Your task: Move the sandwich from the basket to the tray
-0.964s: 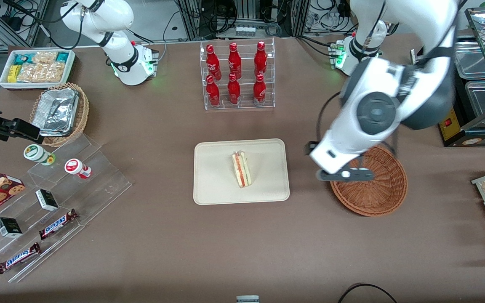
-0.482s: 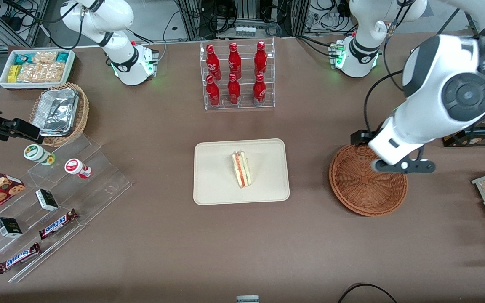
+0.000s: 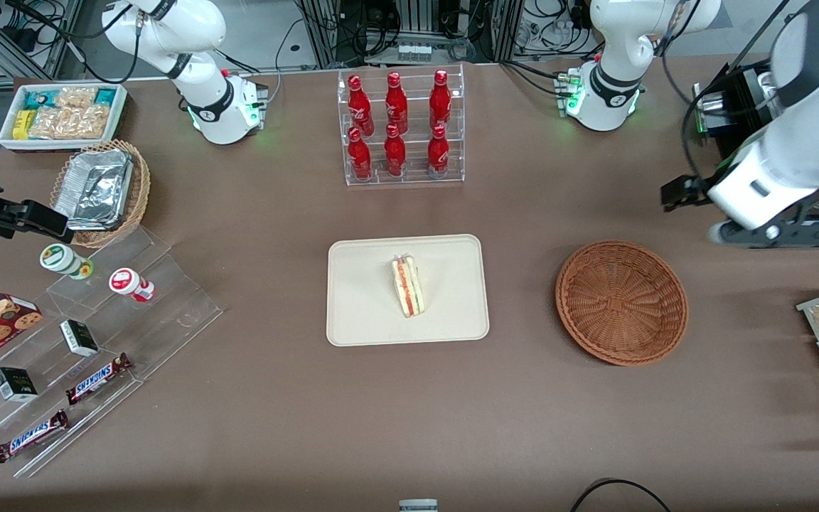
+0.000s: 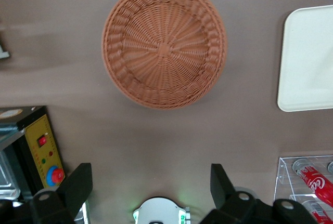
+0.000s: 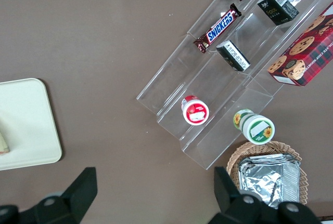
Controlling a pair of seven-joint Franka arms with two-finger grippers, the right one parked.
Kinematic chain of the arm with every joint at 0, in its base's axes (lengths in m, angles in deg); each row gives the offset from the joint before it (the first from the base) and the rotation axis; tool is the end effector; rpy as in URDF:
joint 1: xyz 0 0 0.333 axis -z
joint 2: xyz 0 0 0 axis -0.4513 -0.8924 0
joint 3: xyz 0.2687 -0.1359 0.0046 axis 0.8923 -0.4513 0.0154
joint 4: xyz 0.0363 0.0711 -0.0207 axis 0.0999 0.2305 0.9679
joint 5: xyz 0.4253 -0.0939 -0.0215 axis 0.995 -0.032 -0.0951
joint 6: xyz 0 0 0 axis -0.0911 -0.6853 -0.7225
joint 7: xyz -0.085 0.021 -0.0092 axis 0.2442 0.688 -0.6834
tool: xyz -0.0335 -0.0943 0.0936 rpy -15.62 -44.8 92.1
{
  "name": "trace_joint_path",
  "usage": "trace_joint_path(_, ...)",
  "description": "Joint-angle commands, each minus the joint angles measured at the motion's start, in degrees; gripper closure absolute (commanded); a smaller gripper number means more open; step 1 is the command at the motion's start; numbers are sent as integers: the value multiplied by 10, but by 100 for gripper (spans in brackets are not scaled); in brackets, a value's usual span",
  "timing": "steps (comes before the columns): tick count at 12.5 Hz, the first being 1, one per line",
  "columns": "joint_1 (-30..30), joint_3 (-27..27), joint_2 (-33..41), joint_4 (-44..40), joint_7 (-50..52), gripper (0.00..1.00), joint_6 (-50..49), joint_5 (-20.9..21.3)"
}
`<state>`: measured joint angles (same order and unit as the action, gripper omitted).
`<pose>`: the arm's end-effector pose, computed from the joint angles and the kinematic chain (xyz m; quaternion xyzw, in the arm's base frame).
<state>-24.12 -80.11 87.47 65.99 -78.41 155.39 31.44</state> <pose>0.5784 -0.0702 0.5371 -0.9947 0.0228 0.0973 0.0221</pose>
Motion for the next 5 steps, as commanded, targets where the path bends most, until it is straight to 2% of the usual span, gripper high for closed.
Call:
trace_joint_path(1,-23,-8,38,23,-15,0,-15,1)
trace_joint_path(5,-25,2,53,22,-30,0,-26,0)
